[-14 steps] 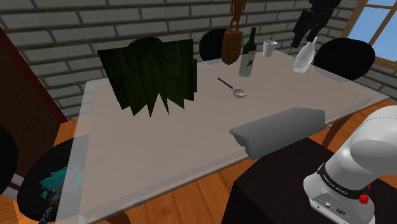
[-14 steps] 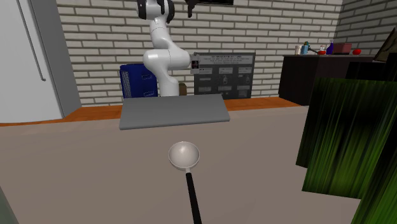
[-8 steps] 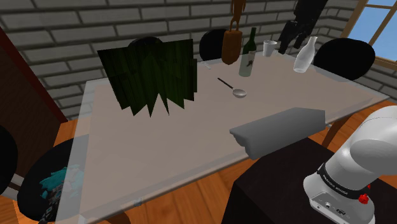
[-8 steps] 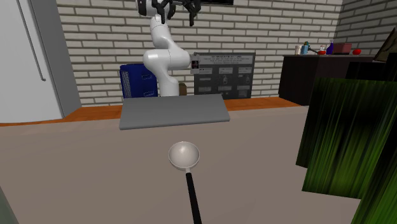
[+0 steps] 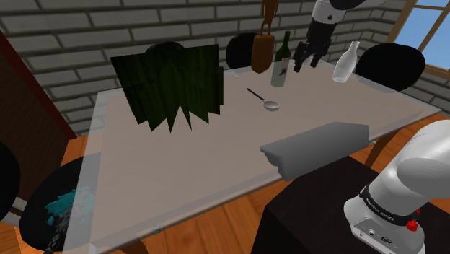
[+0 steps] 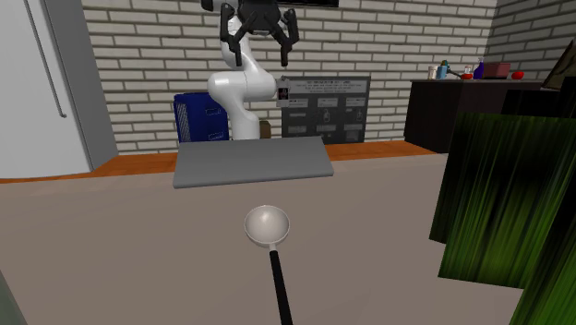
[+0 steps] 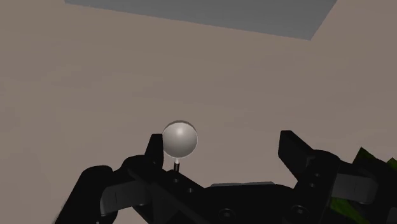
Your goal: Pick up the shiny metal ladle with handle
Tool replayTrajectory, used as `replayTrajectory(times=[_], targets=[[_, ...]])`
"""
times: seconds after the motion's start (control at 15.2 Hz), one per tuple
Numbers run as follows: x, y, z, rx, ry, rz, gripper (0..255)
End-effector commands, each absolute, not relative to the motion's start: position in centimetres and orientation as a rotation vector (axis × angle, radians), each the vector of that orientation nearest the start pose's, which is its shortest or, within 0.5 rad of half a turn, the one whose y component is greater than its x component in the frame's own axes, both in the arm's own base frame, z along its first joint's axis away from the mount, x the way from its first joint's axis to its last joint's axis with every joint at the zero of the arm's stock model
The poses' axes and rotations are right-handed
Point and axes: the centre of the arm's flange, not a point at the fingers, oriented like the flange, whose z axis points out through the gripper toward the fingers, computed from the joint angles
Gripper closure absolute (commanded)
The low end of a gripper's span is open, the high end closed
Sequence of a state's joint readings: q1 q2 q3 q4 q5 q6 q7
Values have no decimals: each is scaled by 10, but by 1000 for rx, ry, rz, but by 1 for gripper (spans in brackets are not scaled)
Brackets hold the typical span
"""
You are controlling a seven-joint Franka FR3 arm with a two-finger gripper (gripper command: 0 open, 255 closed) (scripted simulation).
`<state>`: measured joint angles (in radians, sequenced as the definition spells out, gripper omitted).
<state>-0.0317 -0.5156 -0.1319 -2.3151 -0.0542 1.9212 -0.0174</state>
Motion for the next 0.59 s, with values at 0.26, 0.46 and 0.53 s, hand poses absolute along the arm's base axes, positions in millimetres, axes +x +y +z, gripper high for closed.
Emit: replayTrajectory(times=[0.26, 0.46, 0.53], targets=[[464, -97, 490, -3108, 235, -189, 0], [493, -107, 464, -3097, 260, -189, 0], [502, -110, 456, -3093, 268, -189, 0]])
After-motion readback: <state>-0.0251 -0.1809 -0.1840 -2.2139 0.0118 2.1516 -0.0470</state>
